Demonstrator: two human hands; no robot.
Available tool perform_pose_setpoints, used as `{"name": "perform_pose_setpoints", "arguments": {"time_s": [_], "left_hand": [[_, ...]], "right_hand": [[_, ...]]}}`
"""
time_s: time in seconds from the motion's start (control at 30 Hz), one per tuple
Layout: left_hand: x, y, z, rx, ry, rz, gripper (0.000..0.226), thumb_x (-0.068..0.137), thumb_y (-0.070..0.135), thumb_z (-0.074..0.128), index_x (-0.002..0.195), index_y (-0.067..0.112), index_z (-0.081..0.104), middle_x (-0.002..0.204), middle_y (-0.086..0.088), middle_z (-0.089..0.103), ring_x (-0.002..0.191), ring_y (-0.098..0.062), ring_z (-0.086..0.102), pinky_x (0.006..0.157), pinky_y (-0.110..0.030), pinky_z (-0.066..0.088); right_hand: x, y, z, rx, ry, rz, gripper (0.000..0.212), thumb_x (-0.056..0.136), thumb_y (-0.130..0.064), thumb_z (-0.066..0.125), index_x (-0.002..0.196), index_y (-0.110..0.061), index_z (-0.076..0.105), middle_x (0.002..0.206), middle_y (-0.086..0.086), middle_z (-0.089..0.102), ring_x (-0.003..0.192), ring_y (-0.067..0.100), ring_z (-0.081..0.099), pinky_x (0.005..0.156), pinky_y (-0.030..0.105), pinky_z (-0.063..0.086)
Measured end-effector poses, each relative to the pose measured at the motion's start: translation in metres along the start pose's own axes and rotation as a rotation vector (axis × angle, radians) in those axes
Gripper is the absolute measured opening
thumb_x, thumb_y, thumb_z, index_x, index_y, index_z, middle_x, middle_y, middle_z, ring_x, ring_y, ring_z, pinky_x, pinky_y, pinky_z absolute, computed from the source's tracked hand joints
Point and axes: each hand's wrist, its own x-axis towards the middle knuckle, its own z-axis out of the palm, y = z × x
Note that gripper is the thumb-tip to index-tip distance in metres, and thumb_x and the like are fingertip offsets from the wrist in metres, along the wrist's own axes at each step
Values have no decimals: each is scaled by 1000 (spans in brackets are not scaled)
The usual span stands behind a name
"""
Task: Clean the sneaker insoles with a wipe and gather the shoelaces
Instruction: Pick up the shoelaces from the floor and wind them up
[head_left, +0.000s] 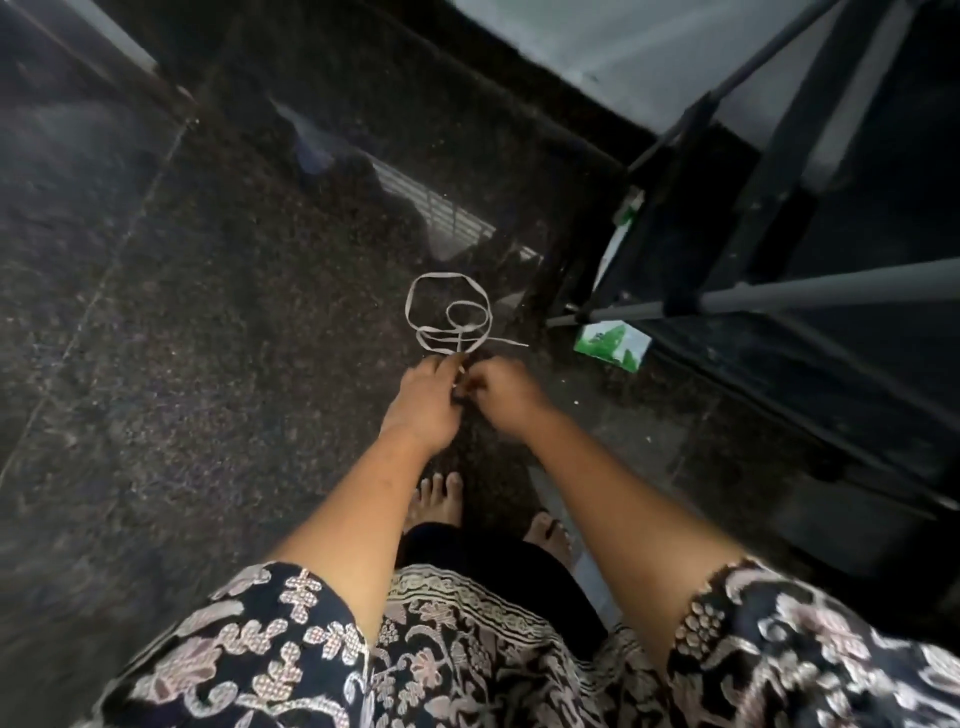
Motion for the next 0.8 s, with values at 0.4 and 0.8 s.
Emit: {"name": "perform_pose_setpoints", "arguments": {"time_s": [0.4, 0.8], "left_hand": [[-166, 183, -161, -140, -126, 69, 20, 95, 24, 52, 99, 15, 69, 95, -1, 66, 90, -14, 58, 81, -30, 45], [-322, 392, -303, -93, -316, 597, 57, 85, -7, 43, 132, 24, 53, 111, 4, 63, 103, -14, 62, 83, -11, 45]], "right_hand": [[-244, -91, -159, 110, 358, -81, 23, 81, -8, 58, 97, -21, 68, 87, 6, 71, 84, 24, 64, 75, 32, 50], [-484, -179, -308, 253, 815, -258, 26, 72, -9, 50, 85, -15, 72, 82, 1, 72, 76, 12, 64, 70, 19, 46]]}}
